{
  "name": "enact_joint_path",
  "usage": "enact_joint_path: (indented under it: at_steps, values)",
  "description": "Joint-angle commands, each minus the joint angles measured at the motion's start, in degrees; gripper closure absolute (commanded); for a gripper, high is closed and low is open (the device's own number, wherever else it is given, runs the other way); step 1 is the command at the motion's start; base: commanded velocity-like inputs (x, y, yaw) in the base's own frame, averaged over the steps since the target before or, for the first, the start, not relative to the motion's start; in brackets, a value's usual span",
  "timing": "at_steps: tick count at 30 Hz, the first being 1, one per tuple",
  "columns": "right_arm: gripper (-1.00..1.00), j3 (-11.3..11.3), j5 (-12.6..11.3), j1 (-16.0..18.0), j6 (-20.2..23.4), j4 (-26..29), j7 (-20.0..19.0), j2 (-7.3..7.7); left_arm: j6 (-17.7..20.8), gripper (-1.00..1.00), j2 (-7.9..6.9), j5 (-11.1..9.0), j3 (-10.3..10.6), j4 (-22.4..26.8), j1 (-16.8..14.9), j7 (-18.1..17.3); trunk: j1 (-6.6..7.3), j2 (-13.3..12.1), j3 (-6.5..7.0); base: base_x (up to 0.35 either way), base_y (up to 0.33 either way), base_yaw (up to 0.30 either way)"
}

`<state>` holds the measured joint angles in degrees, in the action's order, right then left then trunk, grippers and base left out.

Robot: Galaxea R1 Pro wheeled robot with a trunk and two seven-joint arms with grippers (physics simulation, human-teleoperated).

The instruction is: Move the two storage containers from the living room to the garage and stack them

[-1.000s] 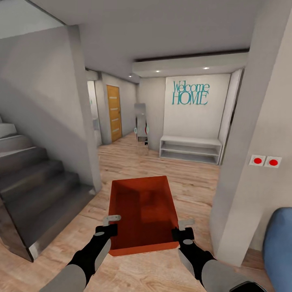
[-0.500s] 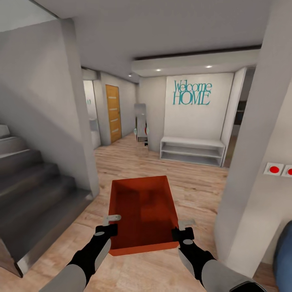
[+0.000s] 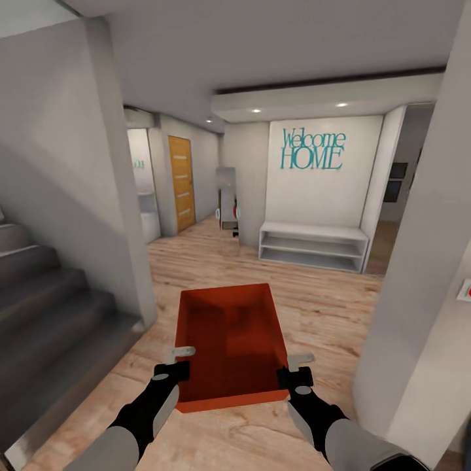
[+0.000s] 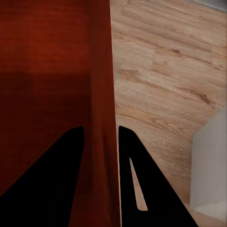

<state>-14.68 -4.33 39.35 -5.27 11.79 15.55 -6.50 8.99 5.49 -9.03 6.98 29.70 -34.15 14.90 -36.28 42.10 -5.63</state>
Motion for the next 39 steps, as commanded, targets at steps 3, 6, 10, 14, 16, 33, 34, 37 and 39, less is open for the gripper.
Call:
enact_joint_path:
  at_steps: [3,6,10,14,16,33,34,37,39]
  values:
    - [1.0,1.01,-0.76,0.02,-0.44,-0.19,0.0,-3.5,0.51,1.0,0.4,-3.45,-0.72,0.45,-0.05,1.01,-0.05,0.07,-0.09,0.324,0.0,0.0]
    - [1.0,1.03,-0.76,0.02,-0.44,-0.19,0.0,-3.5,0.51,1.0,0.4,-3.45,-0.7,0.45,-0.06,1.01,-0.05,0.07,-0.09,0.324,0.0,0.0]
    - [1.0,1.04,-0.76,0.02,-0.51,-0.19,0.0,-3.5,0.51,1.0,0.4,-3.45,-0.7,0.45,-0.05,1.01,-0.05,0.07,-0.09,0.324,0.0,0.0]
    - [1.0,1.05,-0.76,0.02,-0.53,-0.19,0.01,-3.5,0.51,1.0,0.38,-3.45,-0.69,0.45,-0.06,1.01,-0.05,0.07,-0.09,0.324,0.0,0.0]
    - [1.0,1.01,-0.74,0.02,-0.53,-0.19,0.01,-3.5,0.51,1.0,0.39,-3.45,-0.69,0.45,-0.05,1.01,-0.05,0.07,-0.09,0.324,0.0,0.0]
    - [1.0,1.0,-0.68,0.02,-0.53,-0.19,0.04,-3.5,0.51,1.0,0.4,-3.45,-0.69,0.45,-0.06,1.01,-0.05,0.07,-0.09,0.324,0.0,0.0]
    - [1.0,0.99,-0.68,0.02,-0.53,-0.19,0.05,-3.5,0.51,1.0,0.4,-3.45,-0.7,0.45,-0.06,1.01,-0.05,0.07,-0.09,0.324,0.0,0.0]
    - [1.0,0.98,-0.68,0.02,-0.53,-0.19,0.04,-3.5,0.51,1.0,0.4,-3.45,-0.71,0.45,-0.05,1.01,-0.05,0.07,-0.09,0.324,0.0,0.0]
    - [1.0,0.97,-0.68,0.02,-0.53,-0.19,0.03,-3.5,0.51,1.0,0.4,-3.45,-0.72,0.45,-0.06,1.01,-0.05,0.07,-0.09,0.324,0.0,0.0]
